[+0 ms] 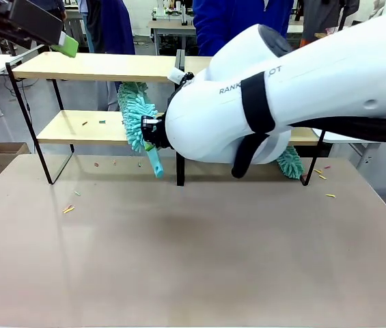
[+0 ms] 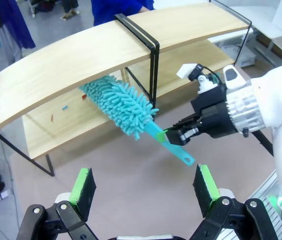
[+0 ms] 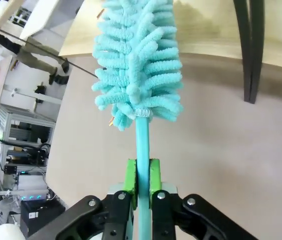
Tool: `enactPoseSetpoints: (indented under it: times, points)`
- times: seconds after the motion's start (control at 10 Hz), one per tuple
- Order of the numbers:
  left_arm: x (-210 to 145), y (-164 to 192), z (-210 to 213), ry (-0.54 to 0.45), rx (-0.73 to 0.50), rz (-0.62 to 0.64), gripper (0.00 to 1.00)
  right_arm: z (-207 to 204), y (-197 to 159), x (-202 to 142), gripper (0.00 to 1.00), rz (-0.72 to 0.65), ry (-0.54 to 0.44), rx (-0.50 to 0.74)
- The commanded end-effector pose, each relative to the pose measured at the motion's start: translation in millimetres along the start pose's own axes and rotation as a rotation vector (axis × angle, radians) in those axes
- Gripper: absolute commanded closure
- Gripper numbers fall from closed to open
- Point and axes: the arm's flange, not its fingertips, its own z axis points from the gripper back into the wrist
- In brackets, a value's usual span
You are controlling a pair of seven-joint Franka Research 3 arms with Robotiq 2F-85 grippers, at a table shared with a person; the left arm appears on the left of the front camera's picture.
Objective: Clean the shelves.
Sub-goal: Clean another randomly selected level of the Shelf with the Duster.
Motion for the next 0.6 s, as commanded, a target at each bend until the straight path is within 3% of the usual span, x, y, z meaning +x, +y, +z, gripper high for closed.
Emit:
enactPoseSetpoints:
  times: [0.0, 0.5]
  points:
    - [0.0, 1.2, -0.3, -0.007, -0.012, 0.002, 0.0, -21.7, 28.1, 12.7, 0.88, -0.029, 0.021, -0.023]
    - [0.0, 1.2, -0.3, -0.007, -0.012, 0.002, 0.0, -51.5, 37.3, 25.5, 0.88, -0.001, 0.166, 0.059]
